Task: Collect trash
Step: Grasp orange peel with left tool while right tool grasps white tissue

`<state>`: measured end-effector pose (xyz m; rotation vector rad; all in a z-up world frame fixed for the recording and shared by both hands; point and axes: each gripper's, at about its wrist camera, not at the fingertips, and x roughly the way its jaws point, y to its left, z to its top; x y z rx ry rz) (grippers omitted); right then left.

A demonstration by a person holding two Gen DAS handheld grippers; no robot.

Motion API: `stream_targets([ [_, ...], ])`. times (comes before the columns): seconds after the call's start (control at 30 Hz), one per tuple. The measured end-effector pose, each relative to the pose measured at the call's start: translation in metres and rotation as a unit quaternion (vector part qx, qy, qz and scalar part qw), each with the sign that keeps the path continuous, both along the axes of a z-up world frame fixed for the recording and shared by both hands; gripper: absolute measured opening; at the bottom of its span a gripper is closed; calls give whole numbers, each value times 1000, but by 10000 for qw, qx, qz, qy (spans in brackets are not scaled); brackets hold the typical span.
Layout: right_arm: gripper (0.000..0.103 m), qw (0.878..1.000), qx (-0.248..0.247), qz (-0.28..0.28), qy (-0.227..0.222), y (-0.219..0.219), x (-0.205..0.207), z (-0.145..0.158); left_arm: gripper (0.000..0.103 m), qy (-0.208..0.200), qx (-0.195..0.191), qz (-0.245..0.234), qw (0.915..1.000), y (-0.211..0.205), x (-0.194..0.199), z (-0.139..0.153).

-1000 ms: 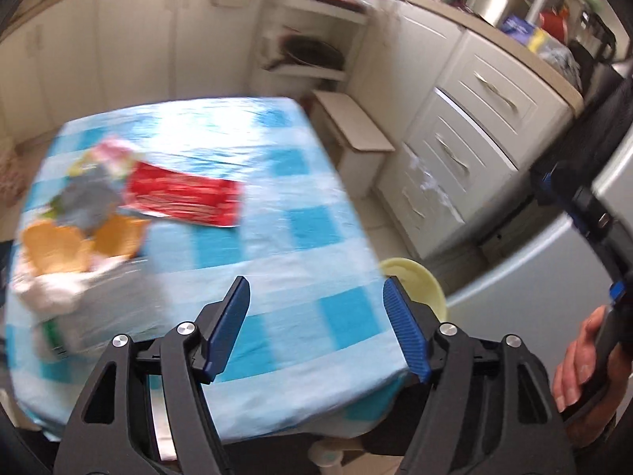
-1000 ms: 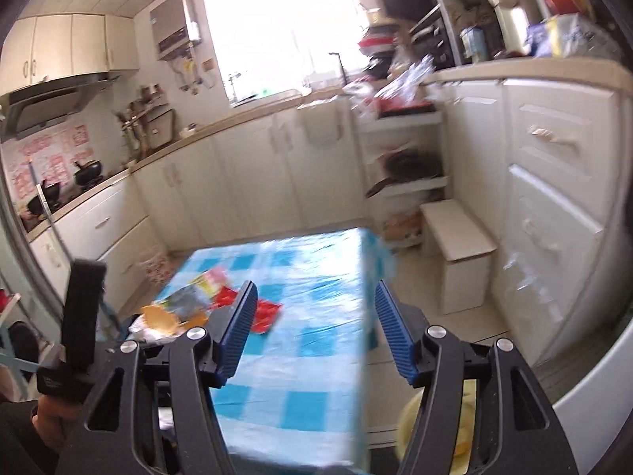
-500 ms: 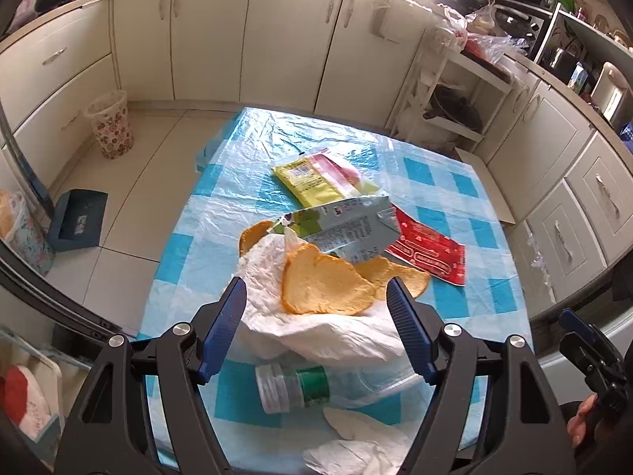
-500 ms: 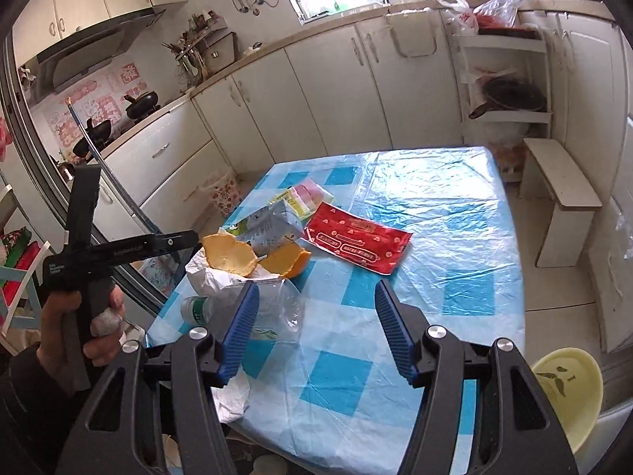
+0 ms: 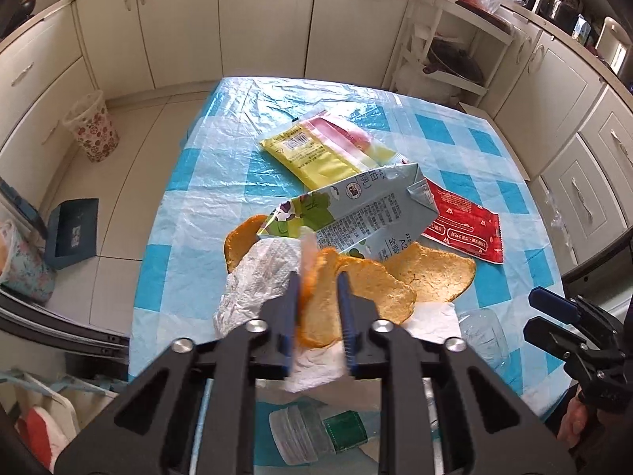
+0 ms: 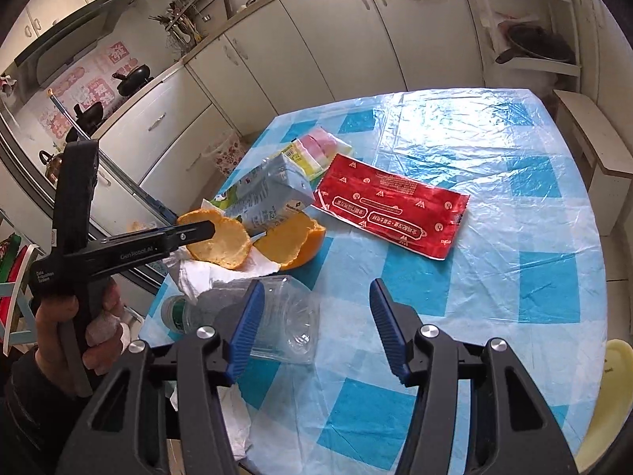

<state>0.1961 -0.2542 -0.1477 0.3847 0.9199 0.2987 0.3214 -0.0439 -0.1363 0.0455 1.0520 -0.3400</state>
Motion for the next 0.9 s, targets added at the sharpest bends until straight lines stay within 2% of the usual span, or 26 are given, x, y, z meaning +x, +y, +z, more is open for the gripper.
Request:
stream_targets([
  [0.2, 55, 9989, -192, 357, -243, 19, 9, 10, 5, -212, -431, -92, 9988, 6, -9, 21],
  [0.3, 55, 9966, -258, 712, -332, 38, 18, 14, 5, -168, -716, -52, 9973, 14, -8, 29],
  [0.5, 60, 9822, -738, 1634, -565, 99, 25, 19, 5, -158, -1272, 316, 9913, 46, -3, 41],
  [0.57, 60, 9766, -1023, 1797, -594, 119, 31, 17, 5, -95, -1429, 352, 9891, 53, 0, 42],
  [0.67, 59, 9711, -1320, 1908, -560, 140, 43, 10, 5, -29, -1451, 321, 9889, 54, 0, 40],
  [0.73, 39, 9690, -1344, 2038, -390, 149, 53, 1, 6, -15, -1429, 276, 9894, 51, -1, 40],
  [0.77, 22, 9681, -1374, 2073, -310, 152, 56, -3, 6, -12, -1433, 275, 9893, 52, 0, 40],
  [0.8, 16, 9678, -1399, 2072, -285, 153, 57, -5, 6, -11, -1454, 291, 9889, 53, 0, 41],
  [0.9, 8, 9703, -1314, 2000, -351, 149, 50, -1, 6, -16, -1529, 445, 9872, 63, 1, 42],
])
